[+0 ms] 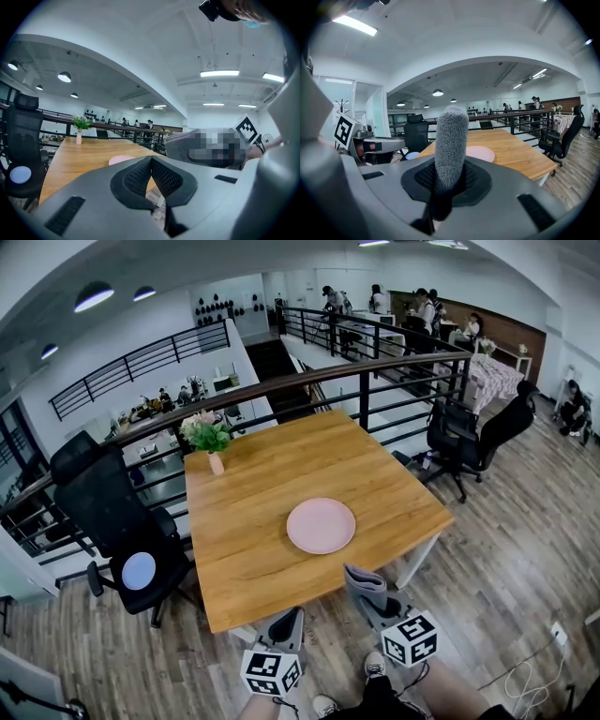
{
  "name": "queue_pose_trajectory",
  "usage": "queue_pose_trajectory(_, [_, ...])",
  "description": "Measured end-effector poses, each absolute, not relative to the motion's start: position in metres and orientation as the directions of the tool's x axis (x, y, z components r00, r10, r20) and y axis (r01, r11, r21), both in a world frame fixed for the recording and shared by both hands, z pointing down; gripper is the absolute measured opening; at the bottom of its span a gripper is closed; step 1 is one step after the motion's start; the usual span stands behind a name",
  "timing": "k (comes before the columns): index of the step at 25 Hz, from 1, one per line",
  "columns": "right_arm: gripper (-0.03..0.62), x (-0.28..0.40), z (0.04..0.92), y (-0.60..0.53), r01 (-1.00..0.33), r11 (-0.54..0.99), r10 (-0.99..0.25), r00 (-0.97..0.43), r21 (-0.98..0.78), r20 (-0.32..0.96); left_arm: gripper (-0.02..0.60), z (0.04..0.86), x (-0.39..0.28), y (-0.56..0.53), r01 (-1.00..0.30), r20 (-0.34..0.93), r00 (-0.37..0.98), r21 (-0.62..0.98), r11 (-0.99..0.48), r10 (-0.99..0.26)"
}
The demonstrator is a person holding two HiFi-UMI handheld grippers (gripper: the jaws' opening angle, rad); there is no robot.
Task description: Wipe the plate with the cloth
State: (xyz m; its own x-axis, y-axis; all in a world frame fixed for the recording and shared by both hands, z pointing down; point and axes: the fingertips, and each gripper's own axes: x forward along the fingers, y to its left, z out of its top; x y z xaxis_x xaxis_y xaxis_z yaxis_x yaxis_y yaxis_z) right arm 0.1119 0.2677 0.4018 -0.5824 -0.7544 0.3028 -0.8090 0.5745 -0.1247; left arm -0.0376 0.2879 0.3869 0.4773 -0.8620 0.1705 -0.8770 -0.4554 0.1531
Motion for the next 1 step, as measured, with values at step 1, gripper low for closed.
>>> queue_pose_trajectory(1, [0.052, 0.1123, 0.4021, 0.2672, -0.810, 0.574, -0.755, -0.581, -0.124, 0.302, 0.020, 0.3874, -0.0377, 0.2875, -0.877, 0.170, 0.478, 0.153, -0.456, -0.862])
